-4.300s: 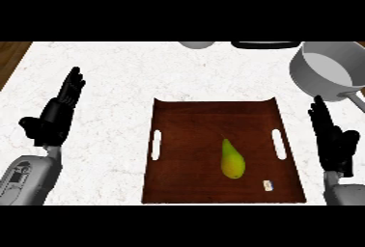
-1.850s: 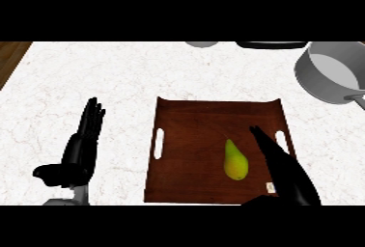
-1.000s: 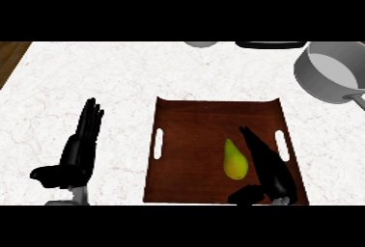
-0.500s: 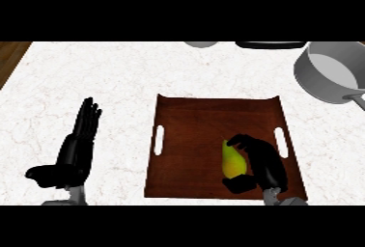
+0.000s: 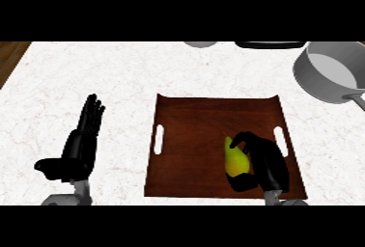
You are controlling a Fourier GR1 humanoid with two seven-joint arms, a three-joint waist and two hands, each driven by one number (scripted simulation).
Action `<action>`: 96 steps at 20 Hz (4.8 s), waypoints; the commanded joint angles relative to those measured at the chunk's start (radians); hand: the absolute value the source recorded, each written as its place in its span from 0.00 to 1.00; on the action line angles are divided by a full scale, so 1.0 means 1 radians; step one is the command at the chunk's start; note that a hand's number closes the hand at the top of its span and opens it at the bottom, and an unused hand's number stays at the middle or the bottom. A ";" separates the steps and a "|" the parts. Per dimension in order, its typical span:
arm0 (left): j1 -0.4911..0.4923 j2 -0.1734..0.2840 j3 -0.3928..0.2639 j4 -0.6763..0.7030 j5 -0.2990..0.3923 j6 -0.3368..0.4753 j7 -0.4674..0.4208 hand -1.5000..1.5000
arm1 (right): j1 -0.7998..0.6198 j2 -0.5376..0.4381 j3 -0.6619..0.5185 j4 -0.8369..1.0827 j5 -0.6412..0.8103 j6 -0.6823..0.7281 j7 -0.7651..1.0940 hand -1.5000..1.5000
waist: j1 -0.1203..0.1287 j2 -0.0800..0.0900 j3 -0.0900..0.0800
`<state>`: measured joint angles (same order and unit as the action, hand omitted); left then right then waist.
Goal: Pick the pear from the tray and place it in the pot
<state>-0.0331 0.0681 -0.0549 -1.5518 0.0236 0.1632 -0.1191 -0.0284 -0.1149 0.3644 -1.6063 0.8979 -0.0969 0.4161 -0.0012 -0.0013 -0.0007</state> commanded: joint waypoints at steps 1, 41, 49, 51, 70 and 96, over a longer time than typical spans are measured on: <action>0.062 0.017 0.002 -0.070 0.012 -0.026 0.026 0.50 | -0.069 0.025 0.002 0.085 0.089 -0.036 -0.002 1.00 | 0.007 0.001 0.001; -0.001 -0.032 -0.001 -0.045 -0.023 -0.004 0.039 0.50 | -0.539 -0.305 -0.532 0.254 0.211 0.045 -0.038 1.00 | 0.006 0.003 0.001; 0.007 -0.040 -0.004 -0.001 -0.028 -0.019 -0.005 0.50 | -0.569 -0.391 -0.643 0.608 0.165 -0.119 -0.246 1.00 | 0.015 0.007 0.001; 0.022 -0.023 0.011 -0.064 -0.019 -0.017 0.043 0.50 | -0.572 -0.434 -0.688 0.644 0.099 -0.077 -0.303 1.00 | 0.012 0.004 0.001; -0.027 -0.055 -0.012 0.009 -0.053 -0.004 -0.008 0.50 | -0.694 -0.559 -0.828 1.302 0.008 -0.036 -0.580 0.00 | 0.031 0.018 0.005; -0.019 -0.034 0.024 0.006 -0.007 -0.047 -0.014 0.50 | -0.608 -0.747 -1.319 1.381 -0.548 0.095 -1.006 0.00 | 0.033 0.018 0.006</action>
<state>-0.0242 0.0341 -0.0432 -1.5582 0.0056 0.1205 -0.1379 -0.6606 -0.8450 -0.9362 -0.2405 0.3770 -0.0108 -0.5385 0.0312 0.0170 0.0055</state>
